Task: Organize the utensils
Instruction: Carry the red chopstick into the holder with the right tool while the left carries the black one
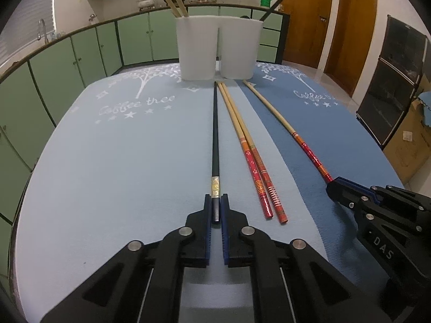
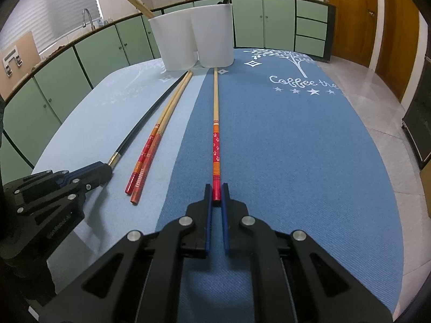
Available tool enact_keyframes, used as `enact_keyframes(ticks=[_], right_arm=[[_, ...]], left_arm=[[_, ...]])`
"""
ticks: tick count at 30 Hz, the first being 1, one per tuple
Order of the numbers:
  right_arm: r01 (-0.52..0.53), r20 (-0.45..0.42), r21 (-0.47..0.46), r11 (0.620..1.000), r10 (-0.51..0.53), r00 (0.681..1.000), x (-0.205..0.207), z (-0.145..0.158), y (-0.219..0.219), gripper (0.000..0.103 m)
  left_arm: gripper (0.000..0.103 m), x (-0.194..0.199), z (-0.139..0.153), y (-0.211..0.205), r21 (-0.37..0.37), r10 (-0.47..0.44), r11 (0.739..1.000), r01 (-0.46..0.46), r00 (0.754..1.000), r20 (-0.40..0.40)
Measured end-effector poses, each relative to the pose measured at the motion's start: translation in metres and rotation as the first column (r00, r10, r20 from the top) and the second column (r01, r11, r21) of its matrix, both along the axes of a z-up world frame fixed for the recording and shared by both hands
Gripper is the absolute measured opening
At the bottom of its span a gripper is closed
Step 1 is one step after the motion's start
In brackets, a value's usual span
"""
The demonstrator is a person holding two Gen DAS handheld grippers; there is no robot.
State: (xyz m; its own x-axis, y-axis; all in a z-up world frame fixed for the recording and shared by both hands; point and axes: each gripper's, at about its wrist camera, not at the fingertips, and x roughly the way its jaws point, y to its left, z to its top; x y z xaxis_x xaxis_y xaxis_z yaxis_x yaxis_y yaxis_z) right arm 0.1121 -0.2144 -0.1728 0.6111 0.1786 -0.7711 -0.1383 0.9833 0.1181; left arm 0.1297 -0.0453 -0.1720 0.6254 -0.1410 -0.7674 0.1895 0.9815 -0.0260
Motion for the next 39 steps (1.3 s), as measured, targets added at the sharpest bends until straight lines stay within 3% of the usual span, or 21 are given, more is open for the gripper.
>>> enact_keyframes(ticks=[14, 27, 39], right_arm=[[0.01, 0.075, 0.031, 0.999, -0.012, 0.997, -0.01, 0.048, -0.007, 0.005], [0.013, 0.186, 0.062, 0.998, -0.024, 0.982, -0.008, 0.113, -0.021, 0.005], [-0.084, 0.259, 0.067, 0.994, 0.065, 0.964, 0.018, 0.184, -0.01, 0.005]], left_arm=[[0.006, -0.021, 0.059, 0.013, -0.008, -0.019, 1.0, 0.019, 0.997, 0.081], [0.006, -0.022, 0.125, 0.022, -0.041, -0.019, 0.999, 0.029, 0.974, 0.228], [0.006, 0.0, 0.166, 0.026, -0.052, -0.035, 0.997, 0.052, 0.954, 0.298]])
